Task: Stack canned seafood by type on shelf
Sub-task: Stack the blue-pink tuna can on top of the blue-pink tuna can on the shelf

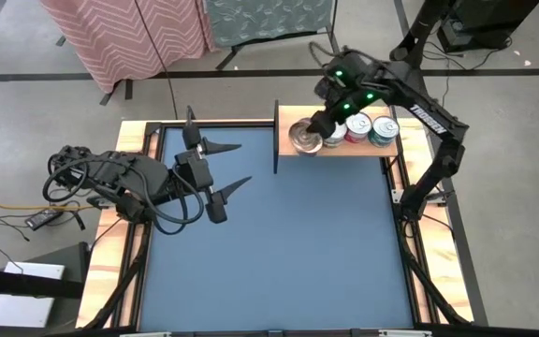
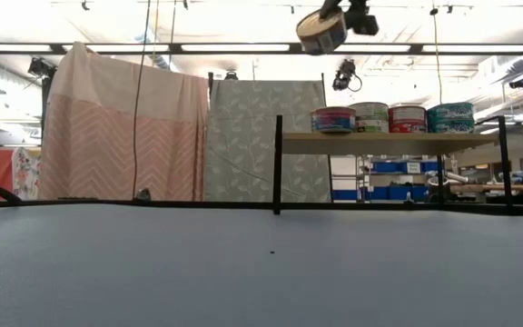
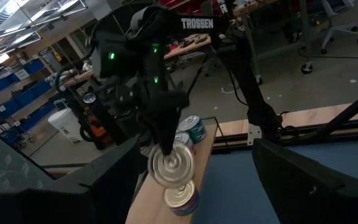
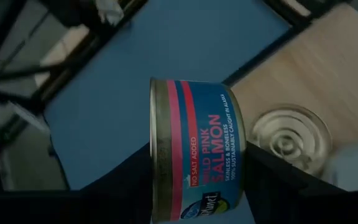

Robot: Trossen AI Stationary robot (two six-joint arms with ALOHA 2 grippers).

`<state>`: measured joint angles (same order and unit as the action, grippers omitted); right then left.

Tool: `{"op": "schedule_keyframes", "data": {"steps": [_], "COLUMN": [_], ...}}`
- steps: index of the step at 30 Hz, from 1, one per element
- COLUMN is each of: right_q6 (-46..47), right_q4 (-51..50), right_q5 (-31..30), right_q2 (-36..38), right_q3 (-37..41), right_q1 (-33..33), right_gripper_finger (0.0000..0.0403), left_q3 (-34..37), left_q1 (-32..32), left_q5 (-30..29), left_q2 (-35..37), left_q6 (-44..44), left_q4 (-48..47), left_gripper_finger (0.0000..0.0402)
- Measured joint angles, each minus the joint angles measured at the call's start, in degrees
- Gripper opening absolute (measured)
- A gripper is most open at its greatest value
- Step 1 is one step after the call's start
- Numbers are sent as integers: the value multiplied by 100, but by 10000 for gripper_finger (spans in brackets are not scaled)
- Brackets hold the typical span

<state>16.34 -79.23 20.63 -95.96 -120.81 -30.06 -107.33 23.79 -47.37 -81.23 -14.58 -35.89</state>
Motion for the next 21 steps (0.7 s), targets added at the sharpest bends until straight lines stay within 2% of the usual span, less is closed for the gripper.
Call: {"op": "schedule_keyframes", "data": {"steps": [6, 10, 15, 21], "right_q6": [794, 1287, 2014, 3214], "right_q4": [260, 812, 1839, 3740], "right_q5": [-674, -1082, -1592, -1934], "right_q2": [660, 1238, 2093, 3388], "right_q3": [181, 792, 2385, 4673], "right_q1": [-135, -50, 288, 594], "right_gripper_finger": [201, 201, 201, 201], "left_q3": [0, -2, -2, -2], "left_q1": [21, 28, 31, 33], "left_q5": [1, -49, -90, -90], "left_q2": [57, 158, 193, 199], "left_q6": [-10, -119, -178, -176], "left_q4": [-102, -119, -130, -205], "left_gripper_finger": [312, 312, 312, 312]}}
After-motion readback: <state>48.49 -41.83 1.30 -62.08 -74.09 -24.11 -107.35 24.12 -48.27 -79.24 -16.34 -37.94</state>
